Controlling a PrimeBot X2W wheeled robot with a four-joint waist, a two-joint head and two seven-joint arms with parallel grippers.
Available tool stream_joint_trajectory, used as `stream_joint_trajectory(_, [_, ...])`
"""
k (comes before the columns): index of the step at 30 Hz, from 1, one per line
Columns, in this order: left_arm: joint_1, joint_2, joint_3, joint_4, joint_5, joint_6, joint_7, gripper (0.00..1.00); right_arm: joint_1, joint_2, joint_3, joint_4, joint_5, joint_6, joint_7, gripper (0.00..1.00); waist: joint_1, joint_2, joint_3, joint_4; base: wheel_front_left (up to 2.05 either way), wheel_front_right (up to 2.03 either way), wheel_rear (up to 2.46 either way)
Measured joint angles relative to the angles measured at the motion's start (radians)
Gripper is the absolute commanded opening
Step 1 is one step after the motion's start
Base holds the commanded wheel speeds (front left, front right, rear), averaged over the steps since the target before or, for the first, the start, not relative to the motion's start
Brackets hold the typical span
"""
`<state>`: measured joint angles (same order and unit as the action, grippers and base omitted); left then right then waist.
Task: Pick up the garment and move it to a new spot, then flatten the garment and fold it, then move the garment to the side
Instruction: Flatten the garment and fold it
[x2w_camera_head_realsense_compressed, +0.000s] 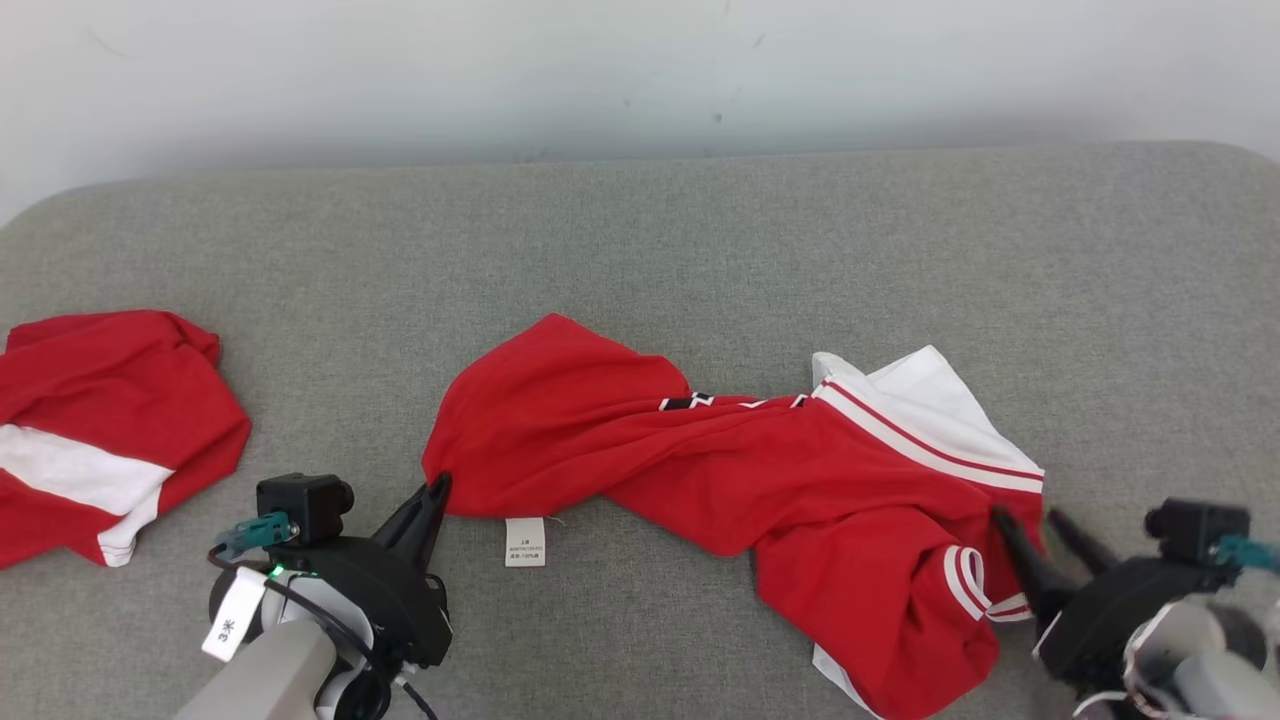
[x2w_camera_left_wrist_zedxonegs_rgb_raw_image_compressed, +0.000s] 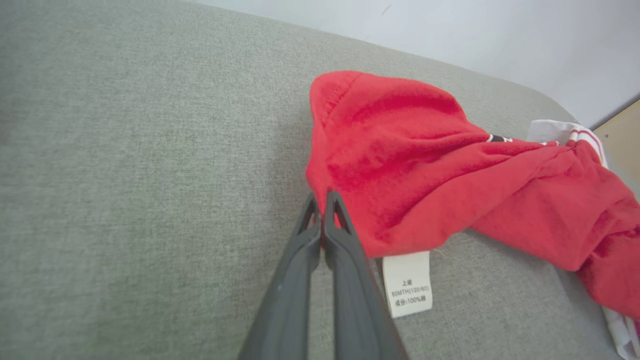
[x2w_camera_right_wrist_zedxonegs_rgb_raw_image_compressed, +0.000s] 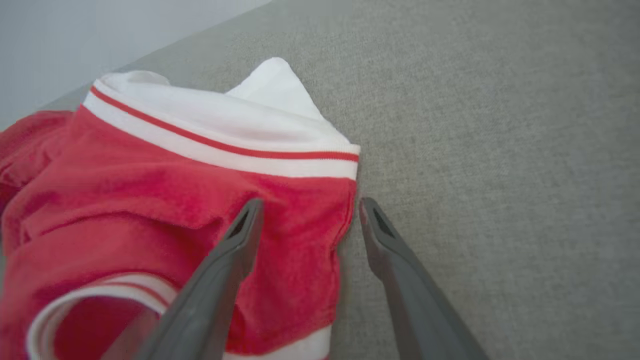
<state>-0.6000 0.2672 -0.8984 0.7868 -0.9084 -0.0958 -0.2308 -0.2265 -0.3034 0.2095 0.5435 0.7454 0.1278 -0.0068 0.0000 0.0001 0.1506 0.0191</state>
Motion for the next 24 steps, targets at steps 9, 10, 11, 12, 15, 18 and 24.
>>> stream_joint_trajectory(9, [0.005,-0.013,-0.01,-0.04,0.002,0.012,-0.008,0.0,-0.037,-0.109,0.01,-0.197,0.023,0.0,0.077,1.0,0.0,-0.0001,-0.01,0.024,0.0,0.0,0.0])
stream_joint_trajectory(10, [0.007,-0.011,-0.01,-0.044,0.003,0.017,-0.009,0.0,-0.065,-0.124,0.022,-0.196,-0.007,0.0,0.095,1.0,0.0,-0.0001,-0.01,0.027,0.0,0.0,0.0])
stream_joint_trajectory(11, [0.012,-0.011,-0.01,-0.049,0.003,0.018,-0.009,0.0,-0.098,-0.132,0.03,-0.192,-0.025,0.0,0.114,1.0,0.0,0.0,-0.009,0.029,0.0,0.0,0.0])
stream_joint_trajectory(12, [0.018,-0.012,-0.012,-0.058,0.005,0.018,-0.009,0.0,-0.133,-0.138,0.039,-0.187,-0.04,-0.009,0.13,1.0,0.0,0.0,-0.009,0.031,0.0,0.0,0.0])
stream_joint_trajectory(15, [0.021,-0.023,-0.019,-0.083,0.016,0.026,-0.009,0.0,-0.233,-0.156,0.078,-0.144,-0.097,-0.03,0.193,1.0,0.0,0.0,-0.002,0.042,0.0,0.0,0.0])
stream_joint_trajectory(18, [0.016,-0.045,-0.03,-0.104,0.028,0.026,-0.009,0.0,-0.298,-0.154,0.113,-0.077,-0.105,-0.032,0.262,1.0,0.0,0.0,0.005,0.06,0.0,0.0,0.0])
stream_joint_trajectory(24, [0.004,-0.06,-0.05,-0.133,0.046,0.034,-0.009,0.0,-0.401,-0.137,0.171,0.067,-0.142,-0.04,0.376,1.0,0.0,0.0,0.02,0.105,0.0,0.0,0.0])
